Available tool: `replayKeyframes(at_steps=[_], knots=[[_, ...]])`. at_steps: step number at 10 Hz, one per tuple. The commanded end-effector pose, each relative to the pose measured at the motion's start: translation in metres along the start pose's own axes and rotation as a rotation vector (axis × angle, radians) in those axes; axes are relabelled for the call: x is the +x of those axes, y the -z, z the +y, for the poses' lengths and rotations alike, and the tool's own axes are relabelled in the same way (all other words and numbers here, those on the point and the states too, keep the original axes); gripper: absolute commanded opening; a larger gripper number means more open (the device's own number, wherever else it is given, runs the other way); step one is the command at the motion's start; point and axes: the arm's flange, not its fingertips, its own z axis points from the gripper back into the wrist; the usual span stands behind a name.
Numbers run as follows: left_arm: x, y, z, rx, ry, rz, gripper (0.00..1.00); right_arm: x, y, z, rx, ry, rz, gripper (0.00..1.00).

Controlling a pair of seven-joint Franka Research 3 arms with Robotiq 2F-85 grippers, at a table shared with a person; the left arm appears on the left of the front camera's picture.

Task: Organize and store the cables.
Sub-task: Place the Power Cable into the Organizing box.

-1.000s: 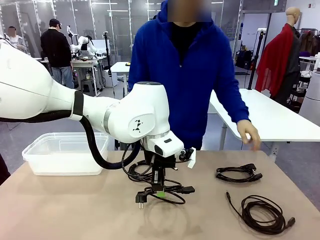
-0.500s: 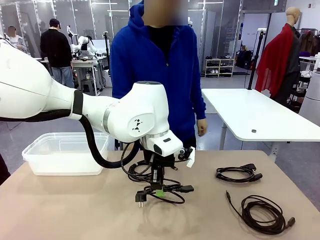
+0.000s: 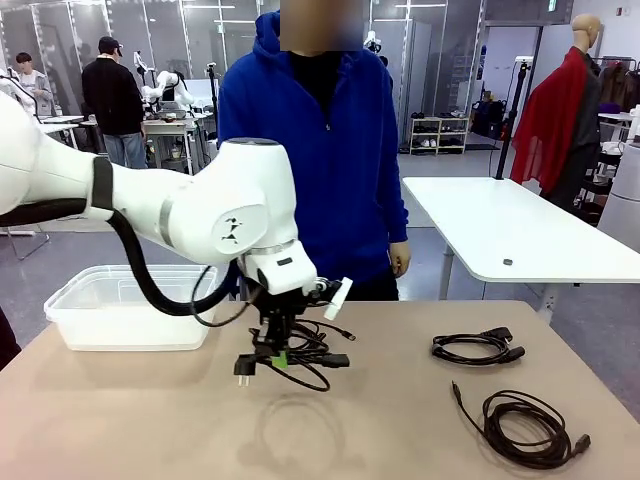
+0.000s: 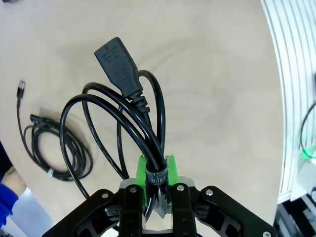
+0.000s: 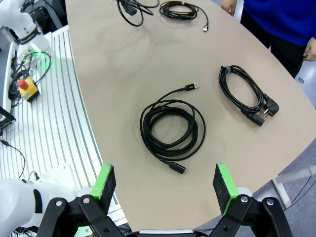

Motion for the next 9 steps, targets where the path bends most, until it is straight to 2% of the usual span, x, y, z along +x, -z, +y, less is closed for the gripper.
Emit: replayKeyframes(at_steps=[1, 5, 9], knots=[[-0.033, -0.015, -0.018, 0.044, 0.061, -0.024, 0.18, 0.000, 0.002, 0.002, -0.006, -0.016, -0.021, 1.00], [-0.089, -0.041, -0.038, 0.170, 0.011, -0.049, 0.18, 0.000, 0.002, 0.002, -0.006, -0.016, -0.021, 1.00], [-0.128, -0.068, -0.063, 0.281, -0.053, -0.060, 0.18, 0.000, 0.002, 0.002, -0.006, -0.016, -0.021, 1.00]])
